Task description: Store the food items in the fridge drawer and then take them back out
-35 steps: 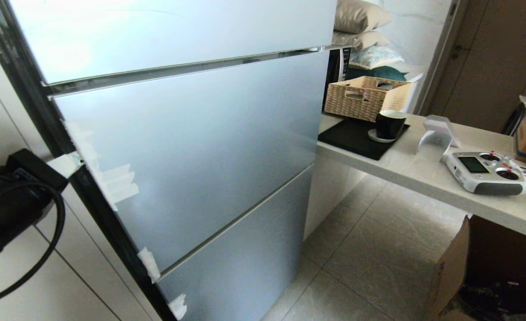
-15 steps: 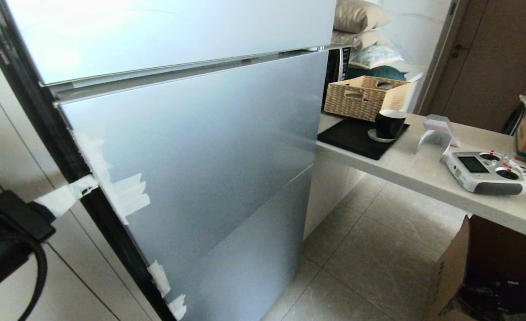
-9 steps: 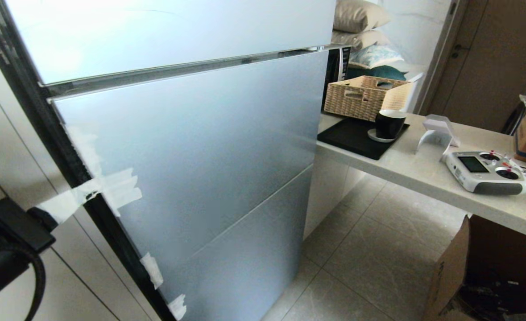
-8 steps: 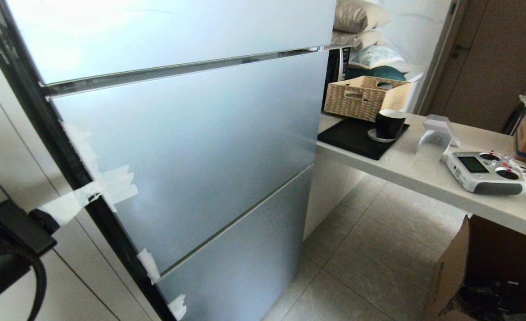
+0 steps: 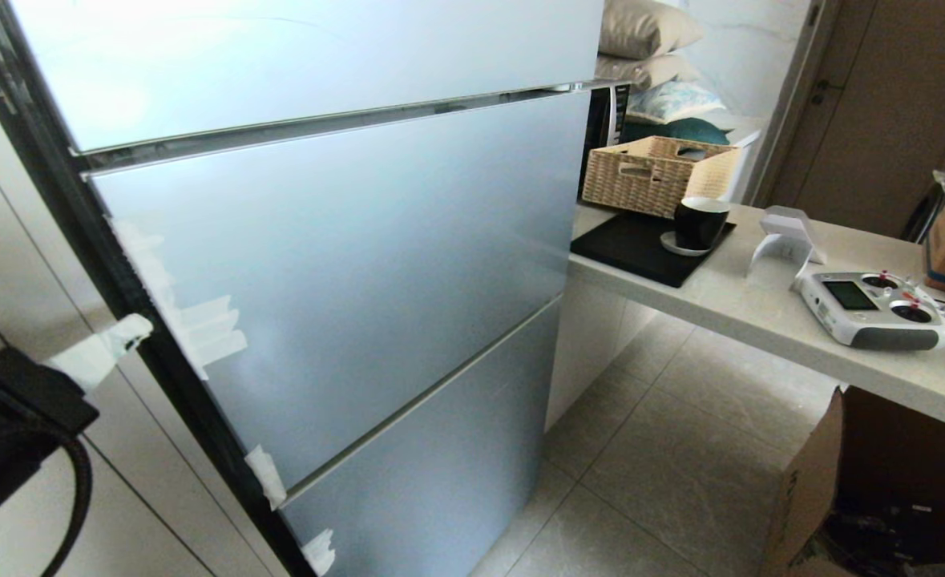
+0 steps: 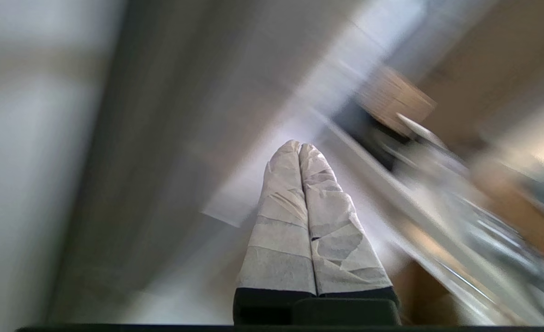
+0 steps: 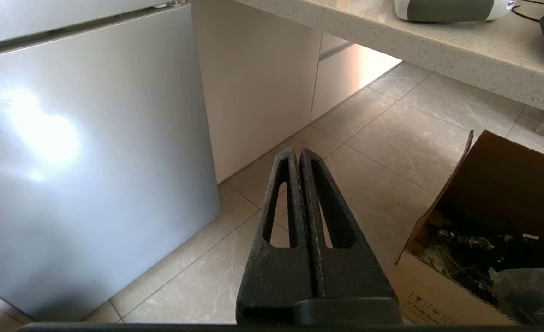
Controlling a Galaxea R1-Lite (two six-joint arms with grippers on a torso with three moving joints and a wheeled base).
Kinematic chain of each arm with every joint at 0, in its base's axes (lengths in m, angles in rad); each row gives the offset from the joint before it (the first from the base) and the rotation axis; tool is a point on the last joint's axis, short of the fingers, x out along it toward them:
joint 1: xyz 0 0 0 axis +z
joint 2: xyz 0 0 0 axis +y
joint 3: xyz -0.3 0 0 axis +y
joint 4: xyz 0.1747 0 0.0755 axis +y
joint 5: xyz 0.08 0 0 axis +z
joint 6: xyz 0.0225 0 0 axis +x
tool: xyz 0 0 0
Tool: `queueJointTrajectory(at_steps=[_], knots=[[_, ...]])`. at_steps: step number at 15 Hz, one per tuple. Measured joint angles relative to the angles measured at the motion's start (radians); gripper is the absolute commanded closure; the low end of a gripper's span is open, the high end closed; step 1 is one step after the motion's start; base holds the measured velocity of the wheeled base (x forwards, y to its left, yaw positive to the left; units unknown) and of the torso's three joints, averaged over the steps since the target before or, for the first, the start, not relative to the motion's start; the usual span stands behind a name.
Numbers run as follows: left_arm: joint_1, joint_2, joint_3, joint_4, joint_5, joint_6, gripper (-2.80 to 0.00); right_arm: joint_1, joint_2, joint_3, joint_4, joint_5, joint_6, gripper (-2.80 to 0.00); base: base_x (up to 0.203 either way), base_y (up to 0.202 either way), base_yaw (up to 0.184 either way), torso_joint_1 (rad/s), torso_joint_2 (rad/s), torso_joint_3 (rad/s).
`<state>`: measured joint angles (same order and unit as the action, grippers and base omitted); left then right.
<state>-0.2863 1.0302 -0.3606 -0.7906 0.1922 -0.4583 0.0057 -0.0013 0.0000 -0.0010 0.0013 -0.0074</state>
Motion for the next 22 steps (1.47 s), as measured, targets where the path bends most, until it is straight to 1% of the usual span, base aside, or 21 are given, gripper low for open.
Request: queueJointTrajectory(at_steps=[1,2,5,8,12,15,19,22], knots=[[0.021,-0.011,-0.003,-0.003,0.053,0.025,0.00,0.000,0.000,0.000,0.000,0.000,0.000,0.00,0.000,0.000,0.000,0.000,0.00,0.000],[0.043,-0.027,-0.005,0.000,0.069,0.033,0.00,0.000,0.000,0.000,0.000,0.000,0.000,0.00,0.000,0.000,0.000,0.000,0.00,0.000],[0.116,-0.045,-0.030,0.007,0.072,0.048,0.00,0.000,0.000,0.000,0.000,0.000,0.000,0.00,0.000,0.000,0.000,0.000,0.00,0.000],[0.138,0.020,-0.076,0.002,0.068,0.043,0.00,0.000,0.000,0.000,0.000,0.000,0.000,0.00,0.000,0.000,0.000,0.000,0.00,0.000],[0.141,0.134,-0.156,-0.004,0.060,0.011,0.00,0.000,0.000,0.000,0.000,0.000,0.000,0.00,0.000,0.000,0.000,0.000,0.00,0.000],[0.137,0.183,-0.188,-0.005,0.057,0.008,0.00,0.000,0.000,0.000,0.000,0.000,0.000,0.00,0.000,0.000,0.000,0.000,0.00,0.000],[0.094,0.200,-0.196,-0.004,0.024,-0.019,0.00,0.000,0.000,0.000,0.000,0.000,0.000,0.00,0.000,0.000,0.000,0.000,0.00,0.000],[0.034,0.197,-0.191,-0.006,0.029,-0.048,0.00,0.000,0.000,0.000,0.000,0.000,0.000,0.00,0.000,0.000,0.000,0.000,0.00,0.000]])
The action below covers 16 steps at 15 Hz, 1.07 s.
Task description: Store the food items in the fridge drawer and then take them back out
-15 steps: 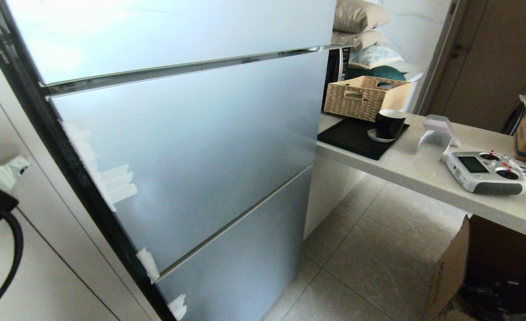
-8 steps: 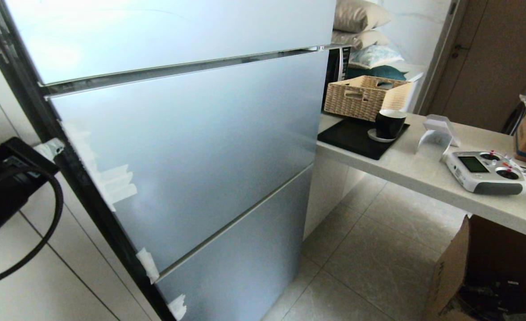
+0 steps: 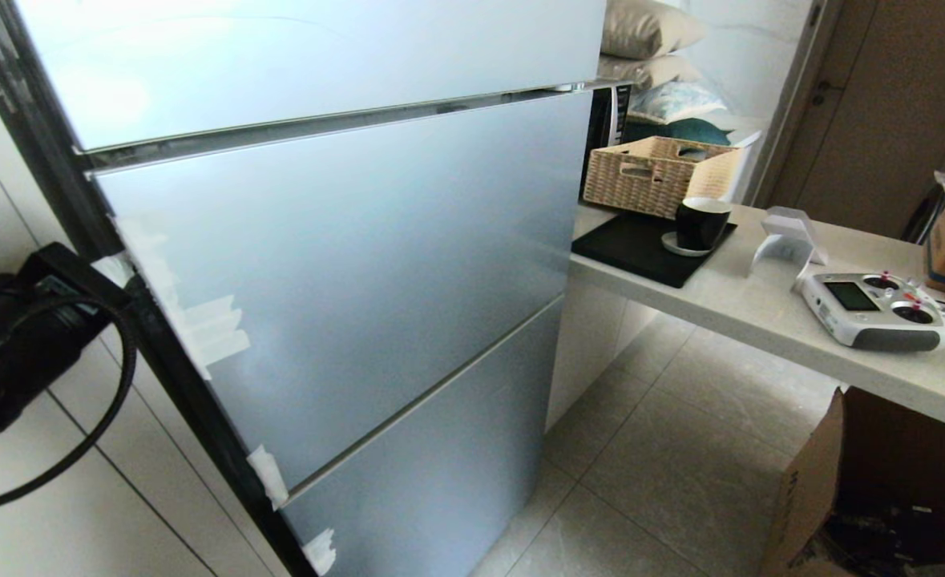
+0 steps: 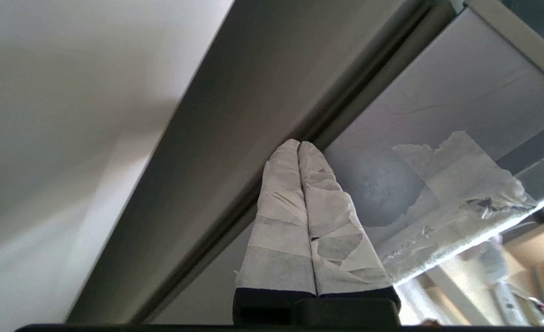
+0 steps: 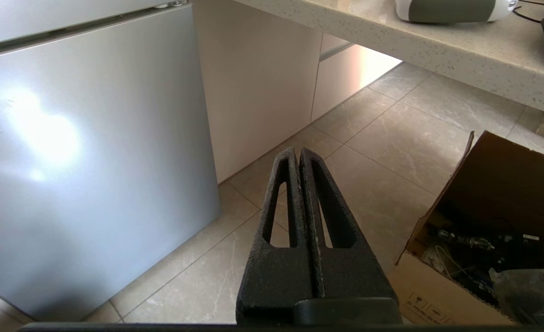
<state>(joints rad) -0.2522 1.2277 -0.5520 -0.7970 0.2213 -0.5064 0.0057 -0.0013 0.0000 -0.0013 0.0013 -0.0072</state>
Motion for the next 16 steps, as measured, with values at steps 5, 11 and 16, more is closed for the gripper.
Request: queueJointTrajectory(at_steps=[5,11,16], knots=[[-0.071,-0.029,0.023,0.001,-0.008,-0.004,0.00,0.000,0.000,0.000,0.000,0.000,0.000,0.00,0.000,0.000,0.000,0.000,0.00,0.000],[-0.142,-0.060,0.052,0.001,-0.014,-0.003,0.00,0.000,0.000,0.000,0.000,0.000,0.000,0.00,0.000,0.000,0.000,0.000,0.00,0.000],[-0.196,-0.081,0.097,0.001,-0.031,-0.003,0.00,0.000,0.000,0.000,0.000,0.000,0.000,0.00,0.000,0.000,0.000,0.000,0.00,0.000]])
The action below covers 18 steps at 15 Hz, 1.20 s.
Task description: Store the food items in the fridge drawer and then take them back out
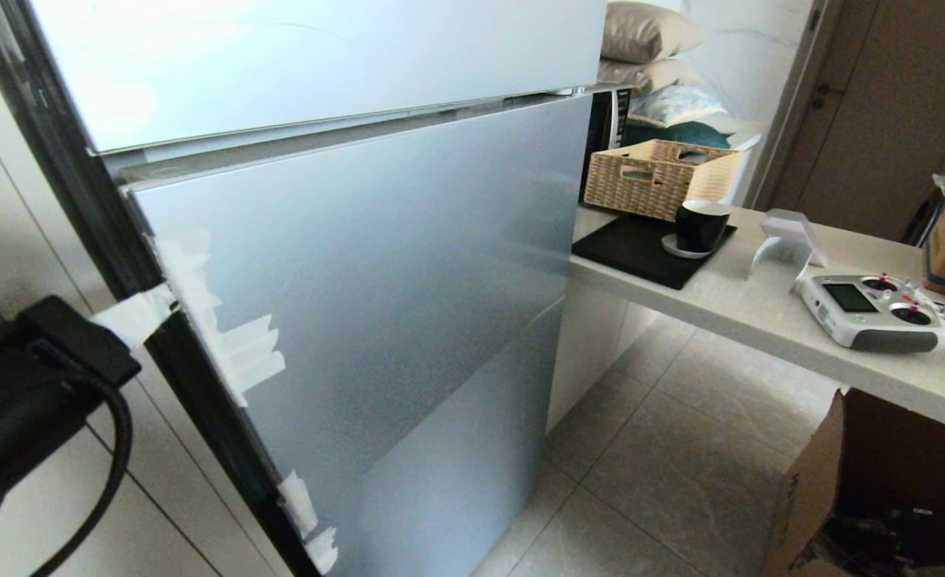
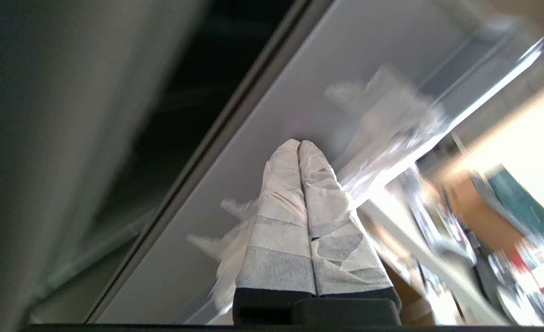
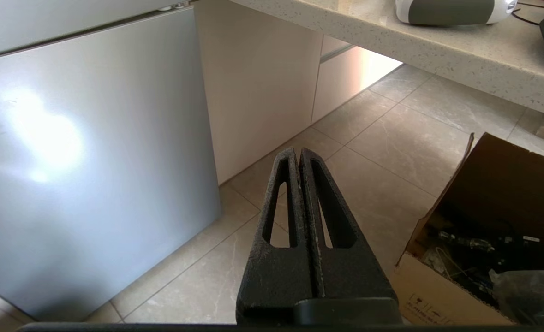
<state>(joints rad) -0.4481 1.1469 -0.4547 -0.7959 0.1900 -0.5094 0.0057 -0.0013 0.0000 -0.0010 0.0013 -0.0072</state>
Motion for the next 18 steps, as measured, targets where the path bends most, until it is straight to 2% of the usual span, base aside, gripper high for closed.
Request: queueJointTrajectory(at_steps=[3,7,12,13,14,15,16,18], knots=[[-0.021,-0.026,0.035,0.002,-0.121,0.003,0.00,0.000,0.000,0.000,0.000,0.000,0.000,0.00,0.000,0.000,0.000,0.000,0.00,0.000],[-0.031,-0.045,0.078,0.004,-0.251,0.001,0.00,0.000,0.000,0.000,0.000,0.000,0.000,0.00,0.000,0.000,0.000,0.000,0.00,0.000],[-0.039,-0.072,0.126,0.012,-0.459,-0.009,0.00,0.000,0.000,0.000,0.000,0.000,0.000,0.00,0.000,0.000,0.000,0.000,0.00,0.000],[-0.038,-0.083,0.129,0.009,-0.511,-0.039,0.00,0.000,0.000,0.000,0.000,0.000,0.000,0.00,0.000,0.000,0.000,0.000,0.00,0.000],[-0.038,-0.097,0.123,0.008,-0.547,-0.094,0.00,0.000,0.000,0.000,0.000,0.000,0.000,0.00,0.000,0.000,0.000,0.000,0.00,0.000],[-0.035,-0.114,0.114,0.005,-0.557,-0.148,0.00,0.000,0.000,0.000,-0.001,0.000,0.000,0.00,0.000,0.000,0.000,0.000,0.00,0.000],[-0.031,-0.132,0.112,0.006,-0.557,-0.171,0.00,0.000,0.000,0.000,0.000,0.000,0.000,0.00,0.000,0.000,0.000,0.000,0.00,0.000],[-0.027,-0.178,0.116,0.013,-0.549,-0.175,0.00,0.000,0.000,0.000,0.000,0.000,0.000,0.00,0.000,0.000,0.000,0.000,0.00,0.000]])
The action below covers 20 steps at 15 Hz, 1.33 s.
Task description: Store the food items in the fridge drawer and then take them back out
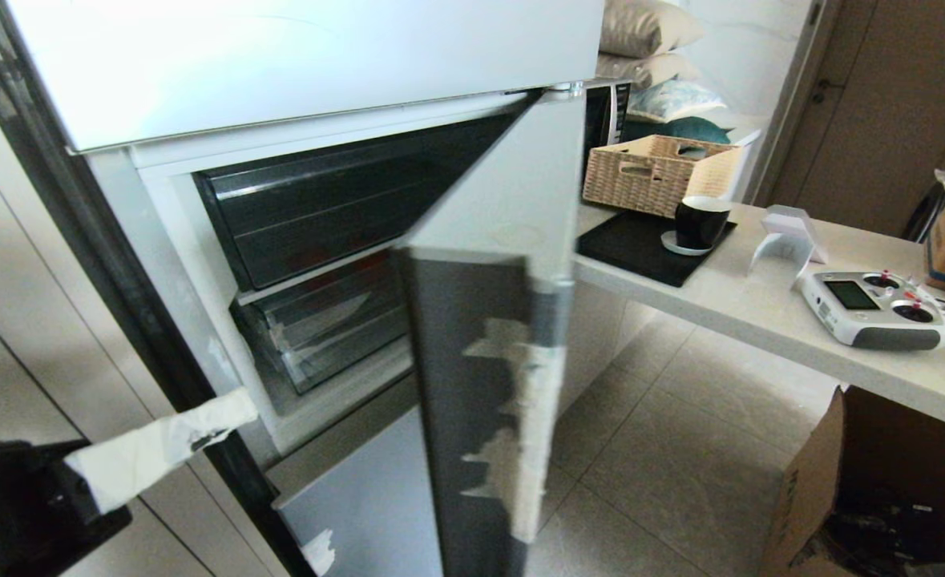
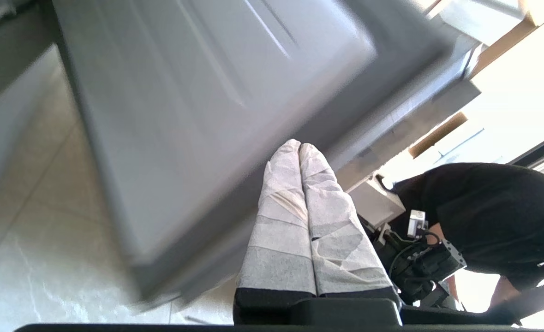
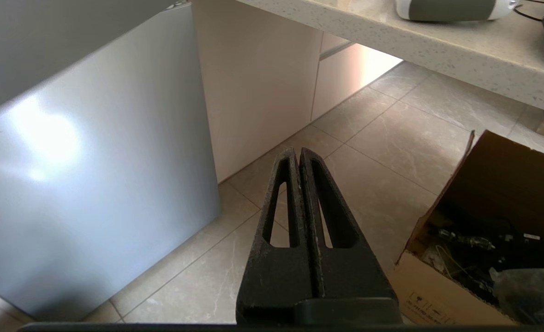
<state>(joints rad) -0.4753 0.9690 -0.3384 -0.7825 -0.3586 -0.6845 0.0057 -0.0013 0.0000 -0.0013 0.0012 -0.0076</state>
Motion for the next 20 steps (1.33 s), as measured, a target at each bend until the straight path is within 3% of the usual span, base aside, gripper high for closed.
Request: queueJointTrajectory(at_steps=[2,4,6,8,9,10,12,14,17,20], knots=[[0.001,-0.047,-0.001,0.006,0.008,0.009,0.00,0.000,0.000,0.000,0.000,0.000,0.000,0.00,0.000,0.000,0.000,0.000,0.00,0.000],[0.009,-0.089,-0.007,0.054,0.063,0.094,0.00,0.000,0.000,0.000,0.000,0.000,0.000,0.00,0.000,0.000,0.000,0.000,0.00,0.000],[0.017,-0.128,-0.010,0.155,0.197,0.297,0.00,0.000,0.000,0.000,0.000,0.000,0.000,0.00,0.000,0.000,0.000,0.000,0.00,0.000],[0.023,-0.184,-0.007,0.245,0.373,0.514,0.00,0.000,0.000,0.000,0.000,0.000,0.000,0.00,0.000,0.000,0.000,0.000,0.00,0.000],[0.048,-0.216,-0.007,0.269,0.443,0.598,0.00,0.000,0.000,0.000,0.000,0.000,0.000,0.00,0.000,0.000,0.000,0.000,0.00,0.000],[0.098,-0.240,-0.006,0.276,0.473,0.637,0.00,0.000,0.000,0.000,0.000,0.000,0.001,0.00,0.000,0.000,0.000,0.000,0.00,0.000],[0.284,-0.283,0.026,0.284,0.484,0.651,0.00,0.000,0.000,0.000,0.000,0.000,0.000,0.00,0.000,0.000,0.000,0.000,0.00,0.000],[0.429,-0.342,0.128,0.293,0.480,0.652,0.00,0.000,0.000,0.000,0.000,0.000,0.000,0.00,0.000,0.000,0.000,0.000,0.00,0.000],[0.486,-0.466,0.298,0.390,0.401,0.653,0.00,0.000,0.000,0.000,0.000,0.000,0.000,0.00,0.000,0.000,0.000,0.000,0.00,0.000],[0.486,-0.693,0.312,0.655,0.349,0.704,0.00,0.000,0.000,0.000,0.000,0.000,0.001,0.00,0.000,0.000,0.000,0.000,0.00,0.000]])
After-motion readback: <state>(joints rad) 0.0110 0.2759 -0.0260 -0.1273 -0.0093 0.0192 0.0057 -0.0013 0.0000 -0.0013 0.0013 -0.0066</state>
